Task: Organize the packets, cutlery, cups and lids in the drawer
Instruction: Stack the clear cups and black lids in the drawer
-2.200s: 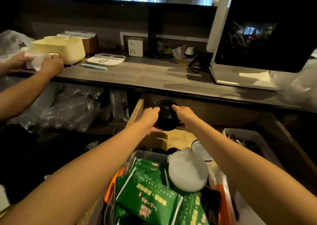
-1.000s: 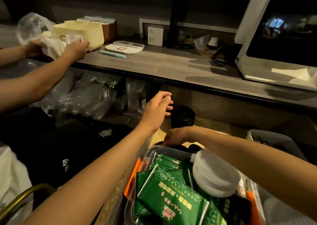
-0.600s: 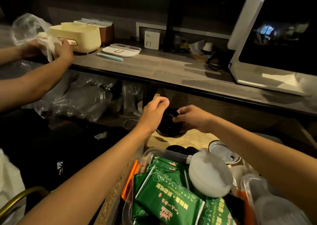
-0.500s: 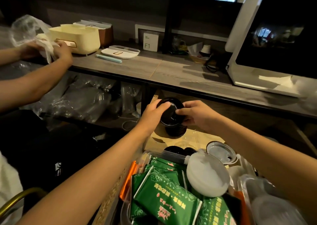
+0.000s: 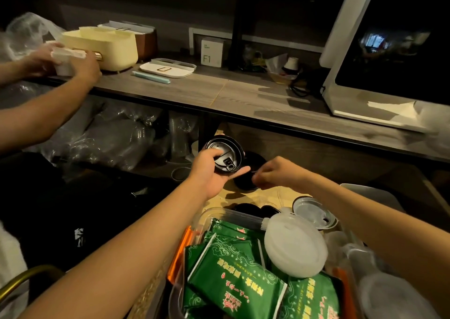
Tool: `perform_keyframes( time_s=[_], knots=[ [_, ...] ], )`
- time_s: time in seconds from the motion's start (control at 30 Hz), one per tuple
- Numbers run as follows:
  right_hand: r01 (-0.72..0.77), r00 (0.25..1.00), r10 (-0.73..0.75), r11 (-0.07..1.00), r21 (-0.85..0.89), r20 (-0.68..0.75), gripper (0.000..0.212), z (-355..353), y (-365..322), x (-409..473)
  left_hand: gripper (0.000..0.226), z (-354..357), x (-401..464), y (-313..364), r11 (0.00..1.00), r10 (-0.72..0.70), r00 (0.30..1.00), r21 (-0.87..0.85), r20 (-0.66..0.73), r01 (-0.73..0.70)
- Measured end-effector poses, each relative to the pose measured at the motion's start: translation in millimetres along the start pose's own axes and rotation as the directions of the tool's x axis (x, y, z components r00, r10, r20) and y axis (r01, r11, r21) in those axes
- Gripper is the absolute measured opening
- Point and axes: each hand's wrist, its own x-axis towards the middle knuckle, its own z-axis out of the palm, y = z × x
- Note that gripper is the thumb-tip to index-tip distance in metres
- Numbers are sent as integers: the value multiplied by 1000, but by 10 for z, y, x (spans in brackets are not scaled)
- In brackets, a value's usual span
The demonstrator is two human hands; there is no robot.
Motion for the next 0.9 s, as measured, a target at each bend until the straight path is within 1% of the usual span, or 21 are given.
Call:
perform_keyframes(
  time_s=[0.03,0.07,0.1,0.17,0.27,0.3,0.37,0.43,0.53,0.63,0.7,0.8,0.9],
  knots=[
    [47,998,-37,981,-187,58,17,37,42,24,44,-2,-2,-1,1000,-8,1000,12,-3,8],
    [97,990,-62,948,-303,124,21,85,80,56,43,-4,-5,-8,999,-11,1000,30,-2,11],
    [133,981,-73,926,-353,178,25,130,94,72,42,-6,-12,-14,998,-15,1000,59,-10,15],
    [174,964,-75,904,-391,257,32,202,88,104,41,6,-38,-16,993,-17,1000,114,-2,17],
    [208,934,-23,846,-490,357,40,288,84,157,29,17,-56,-24,983,-34,999,181,38,26],
    [222,926,-7,819,-529,377,39,319,94,169,29,17,-57,-26,979,-39,998,201,53,28],
    [241,924,2,773,-587,383,32,374,133,197,37,7,-32,-27,975,-54,996,221,69,37],
    [232,936,-7,764,-603,352,24,370,154,184,43,-7,-12,-31,974,-61,995,224,75,43],
    [232,959,-74,761,-606,275,22,222,107,100,47,-13,0,-37,974,-73,994,219,79,54],
    [233,972,-190,784,-575,136,22,-4,24,-31,49,-18,7,-46,976,-78,994,211,81,60],
    [213,969,-245,800,-561,19,17,-170,-16,-116,49,-13,-16,-51,977,-68,994,205,84,50],
    [121,961,-216,888,-444,-170,5,-411,-79,-262,50,-17,-56,-55,979,-48,996,203,73,32],
    [102,941,-174,964,-246,-291,3,-560,-159,-422,46,-13,-111,-63,974,-33,996,225,82,14]
  ],
)
